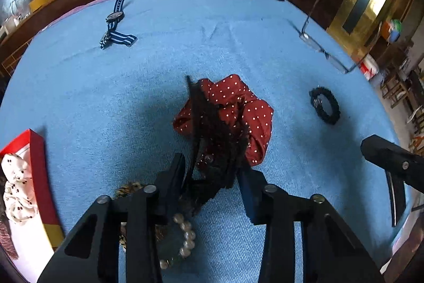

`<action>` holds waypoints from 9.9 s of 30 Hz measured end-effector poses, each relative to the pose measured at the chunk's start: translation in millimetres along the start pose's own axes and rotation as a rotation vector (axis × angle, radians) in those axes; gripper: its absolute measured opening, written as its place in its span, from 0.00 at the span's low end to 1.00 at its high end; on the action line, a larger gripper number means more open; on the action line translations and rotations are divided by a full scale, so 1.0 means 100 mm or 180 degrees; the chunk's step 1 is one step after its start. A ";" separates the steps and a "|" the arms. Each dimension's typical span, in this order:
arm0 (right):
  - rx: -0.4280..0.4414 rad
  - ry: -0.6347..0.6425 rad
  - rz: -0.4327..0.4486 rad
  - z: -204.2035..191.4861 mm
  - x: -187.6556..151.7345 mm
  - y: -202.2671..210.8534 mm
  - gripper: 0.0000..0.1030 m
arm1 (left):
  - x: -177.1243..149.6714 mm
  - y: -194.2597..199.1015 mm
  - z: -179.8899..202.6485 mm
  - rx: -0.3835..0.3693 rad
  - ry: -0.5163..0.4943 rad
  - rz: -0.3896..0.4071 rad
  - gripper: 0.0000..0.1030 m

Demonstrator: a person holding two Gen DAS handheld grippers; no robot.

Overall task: Organize jewelry
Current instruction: 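Grasp the black claw clip with the left tool while the right tool grasps the red polka-dot scrunchie, then lift the claw clip and red scrunchie toward the red box, then lower the claw clip and red scrunchie into the box and open both tools, then grasp the leopard-print bracelet with the left tool while the right tool grasps the red bead bracelet, then carry both bracelets into the red box and open both tools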

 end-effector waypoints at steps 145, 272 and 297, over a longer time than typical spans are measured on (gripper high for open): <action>0.0105 0.1709 -0.0894 -2.51 -1.59 -1.75 0.11 | -1.37 1.04 -2.90 0.0837 0.1353 0.0626 0.30; -0.0320 0.1203 -0.0136 -1.27 -0.29 -0.18 0.08 | -0.54 1.31 -0.74 -0.0164 0.0324 0.0469 0.06; 0.0597 0.2194 -0.0743 -3.11 -1.65 -0.58 0.08 | -1.58 2.21 -2.56 0.0381 0.0999 0.0807 0.06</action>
Point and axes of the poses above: each gripper's, at about its wrist camera, not at the fingertips, and y roughly against the way its jaws point, z to its right, x to its top, the point moved 10 cm from there along -y, roughly the way its jaws point, and after that the axes turned 6 degrees about x, right-handed, at the moved point
